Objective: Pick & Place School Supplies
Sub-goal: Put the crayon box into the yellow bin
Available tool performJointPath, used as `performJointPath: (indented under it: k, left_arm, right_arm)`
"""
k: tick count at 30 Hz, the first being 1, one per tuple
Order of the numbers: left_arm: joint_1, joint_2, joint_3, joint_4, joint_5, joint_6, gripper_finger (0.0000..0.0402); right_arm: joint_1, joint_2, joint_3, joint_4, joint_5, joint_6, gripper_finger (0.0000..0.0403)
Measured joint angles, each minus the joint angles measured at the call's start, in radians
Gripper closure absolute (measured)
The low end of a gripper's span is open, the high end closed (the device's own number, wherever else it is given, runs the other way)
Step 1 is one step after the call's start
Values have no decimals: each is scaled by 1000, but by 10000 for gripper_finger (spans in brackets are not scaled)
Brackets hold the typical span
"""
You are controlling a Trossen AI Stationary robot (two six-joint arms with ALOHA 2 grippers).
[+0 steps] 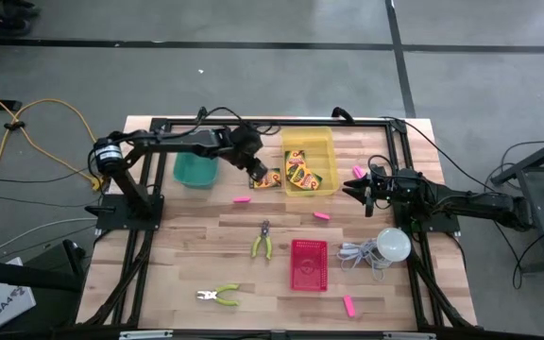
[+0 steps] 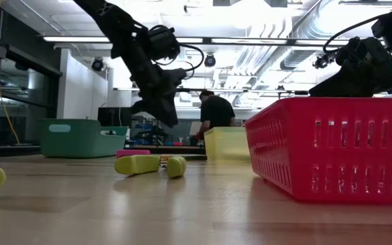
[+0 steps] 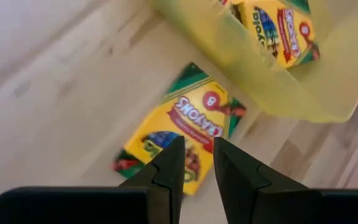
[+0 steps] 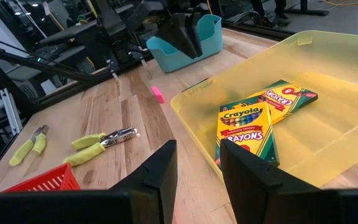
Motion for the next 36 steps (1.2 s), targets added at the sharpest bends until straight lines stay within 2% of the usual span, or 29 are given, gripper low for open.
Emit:
performJointPath:
  k: [6, 27, 33, 36]
  left_arm:
    - [23, 0, 0, -2, 86, 121, 320]
    - [13, -4, 0, -58, 119, 188, 320]
    - [47, 2, 0, -56, 118, 329, 320]
    - [74, 12, -1, -52, 113, 341, 320]
  right_arm:
    - [0, 0, 0, 0, 0, 0, 292]
    - [0, 0, 0, 0, 0, 0, 292]
    - [0, 0, 0, 0, 0, 0, 292]
    - [0, 0, 0, 0, 0, 0, 292]
